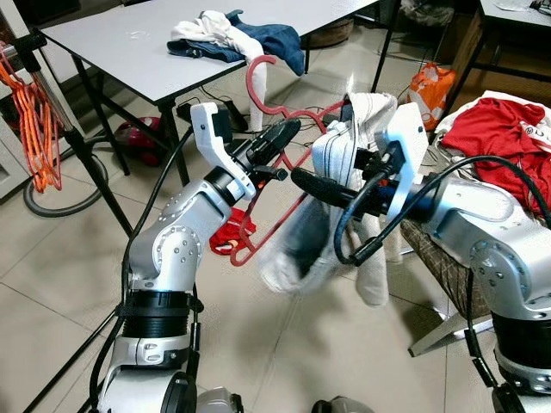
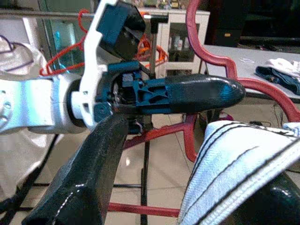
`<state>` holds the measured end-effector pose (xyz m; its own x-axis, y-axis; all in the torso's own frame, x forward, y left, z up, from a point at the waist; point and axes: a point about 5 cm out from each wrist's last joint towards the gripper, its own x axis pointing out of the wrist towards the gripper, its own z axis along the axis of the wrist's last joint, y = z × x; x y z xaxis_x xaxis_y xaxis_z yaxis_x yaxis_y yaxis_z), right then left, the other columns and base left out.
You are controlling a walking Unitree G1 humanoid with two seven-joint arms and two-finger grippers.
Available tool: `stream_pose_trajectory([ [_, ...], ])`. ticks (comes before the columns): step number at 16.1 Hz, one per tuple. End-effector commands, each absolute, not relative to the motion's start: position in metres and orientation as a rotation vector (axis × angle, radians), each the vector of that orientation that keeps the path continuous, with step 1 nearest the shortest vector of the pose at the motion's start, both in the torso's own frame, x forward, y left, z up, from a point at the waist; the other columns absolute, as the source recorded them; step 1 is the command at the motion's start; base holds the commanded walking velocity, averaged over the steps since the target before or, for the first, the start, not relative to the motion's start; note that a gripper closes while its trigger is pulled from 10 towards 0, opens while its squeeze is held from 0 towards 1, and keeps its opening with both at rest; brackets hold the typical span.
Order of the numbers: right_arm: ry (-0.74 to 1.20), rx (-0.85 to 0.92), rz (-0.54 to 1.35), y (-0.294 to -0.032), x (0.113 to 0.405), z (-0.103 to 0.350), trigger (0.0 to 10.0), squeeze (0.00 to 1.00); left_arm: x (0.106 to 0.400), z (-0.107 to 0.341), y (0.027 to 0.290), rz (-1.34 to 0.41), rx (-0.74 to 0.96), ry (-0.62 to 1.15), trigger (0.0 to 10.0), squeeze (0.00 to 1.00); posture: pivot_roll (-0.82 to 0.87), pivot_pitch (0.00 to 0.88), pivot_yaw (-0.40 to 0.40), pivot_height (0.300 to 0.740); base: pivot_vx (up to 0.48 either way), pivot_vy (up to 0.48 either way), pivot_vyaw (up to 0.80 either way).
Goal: Hang hanger
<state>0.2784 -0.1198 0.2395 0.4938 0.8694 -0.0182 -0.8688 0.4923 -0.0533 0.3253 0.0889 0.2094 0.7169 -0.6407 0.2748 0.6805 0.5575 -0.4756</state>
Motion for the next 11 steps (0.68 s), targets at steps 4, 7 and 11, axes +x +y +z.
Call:
stream_pose_trajectory([
  [4, -0.079, -0.034, 1.047, -0.123, 0.280, 0.255, 10.0, 1.00, 0.330, 0.224, 0.087, -0.788, -0.582, -0.135, 10.0, 0.00, -0.13, 0.000, 0.043, 0.740, 0.000, 0.000, 0.00],
  [7, -0.047, -0.073, 0.981, -0.122, 0.288, 0.242, 10.0, 1.00, 0.330, 0.225, 0.087, -0.787, -0.579, -0.135, 10.0, 0.00, -0.13, 0.000, 0.044, 0.740, 0.000, 0.000, 0.00],
  [11, -0.007, 0.084, 0.995, -0.119, 0.290, 0.231, 10.0, 1.00, 0.330, 0.225, 0.087, -0.787, -0.576, -0.138, 10.0, 0.00, -0.12, 0.000, 0.042, 0.740, 0.000, 0.000, 0.00],
])
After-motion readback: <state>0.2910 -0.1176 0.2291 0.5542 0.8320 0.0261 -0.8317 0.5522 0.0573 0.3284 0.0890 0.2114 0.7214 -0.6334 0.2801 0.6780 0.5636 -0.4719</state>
